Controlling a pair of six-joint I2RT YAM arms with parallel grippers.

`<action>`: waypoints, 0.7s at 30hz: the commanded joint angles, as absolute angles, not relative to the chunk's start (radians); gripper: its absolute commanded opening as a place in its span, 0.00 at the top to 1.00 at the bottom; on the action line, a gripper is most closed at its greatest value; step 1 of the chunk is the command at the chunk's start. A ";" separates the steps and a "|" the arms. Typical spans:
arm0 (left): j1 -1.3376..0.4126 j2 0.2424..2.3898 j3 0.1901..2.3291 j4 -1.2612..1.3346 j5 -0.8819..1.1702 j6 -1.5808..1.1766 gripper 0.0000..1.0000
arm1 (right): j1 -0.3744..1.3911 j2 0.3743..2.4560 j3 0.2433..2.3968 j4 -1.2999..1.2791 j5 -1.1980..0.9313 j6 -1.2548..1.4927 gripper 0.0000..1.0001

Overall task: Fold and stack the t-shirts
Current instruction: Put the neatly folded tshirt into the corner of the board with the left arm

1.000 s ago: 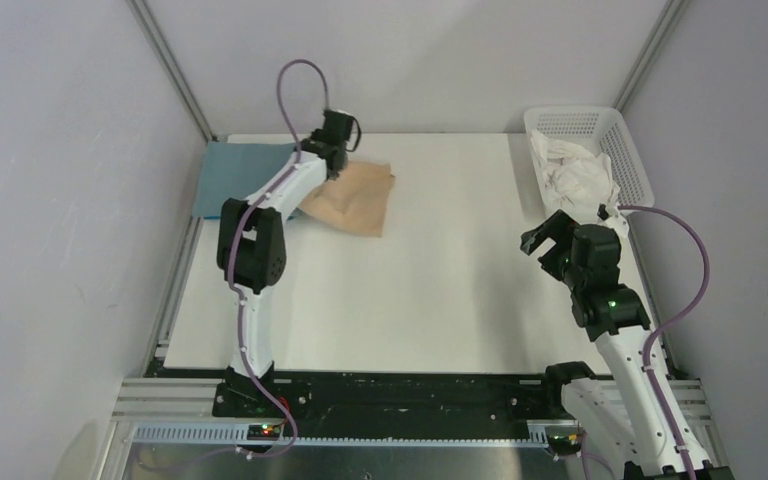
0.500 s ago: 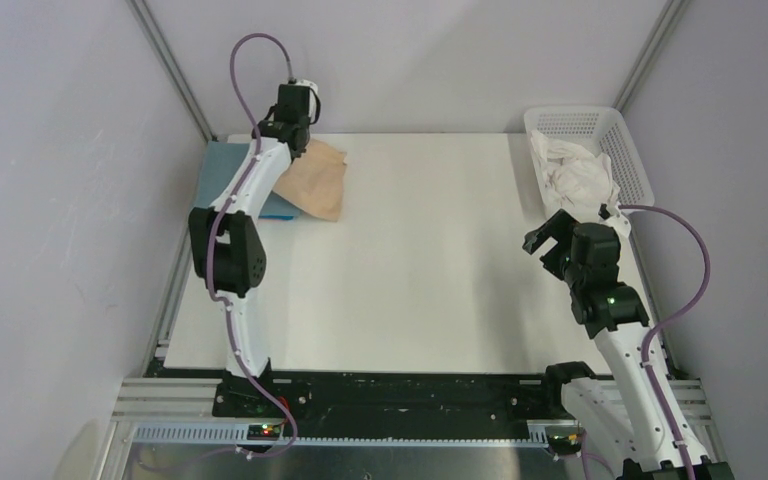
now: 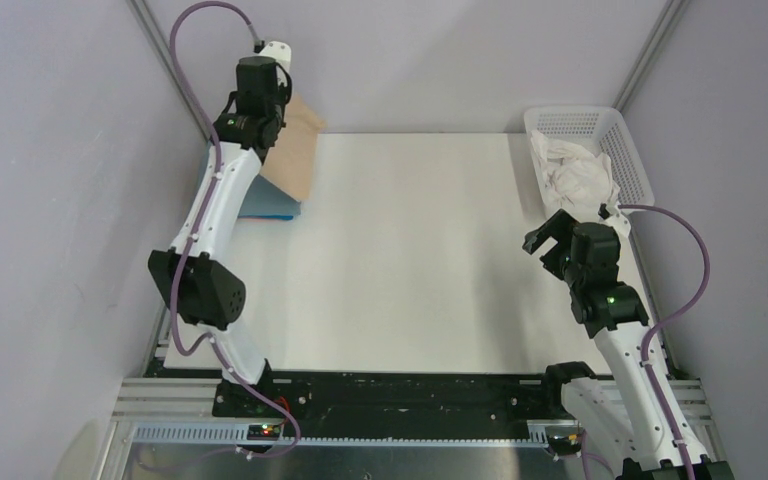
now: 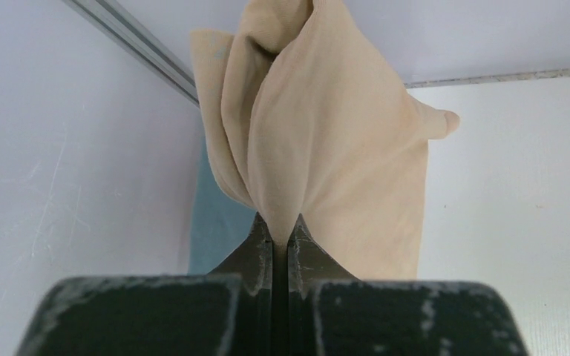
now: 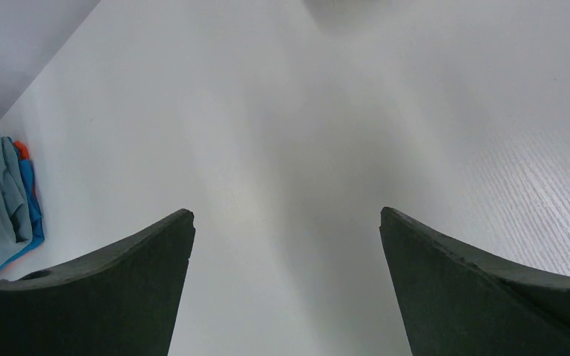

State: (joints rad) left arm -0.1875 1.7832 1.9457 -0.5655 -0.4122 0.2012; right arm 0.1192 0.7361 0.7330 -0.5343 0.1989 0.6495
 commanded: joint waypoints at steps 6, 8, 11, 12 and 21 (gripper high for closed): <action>-0.110 1.773 1.951 -0.522 -0.325 0.145 1.00 | 0.113 0.731 0.732 -0.516 0.230 0.639 0.01; -0.092 1.800 1.934 -0.522 -0.293 0.123 1.00 | 0.113 0.734 0.731 -0.515 0.237 0.642 0.01; -0.068 1.852 1.938 -0.522 -0.270 0.099 1.00 | 0.113 0.739 0.731 -0.513 0.241 0.646 0.00; -0.057 1.878 1.942 -0.521 -0.268 0.096 1.00 | 0.113 0.741 0.731 -0.514 0.245 0.647 0.01; 0.071 1.995 1.983 -0.522 -0.234 0.067 1.00 | 0.112 0.745 0.732 -0.515 0.272 0.659 0.00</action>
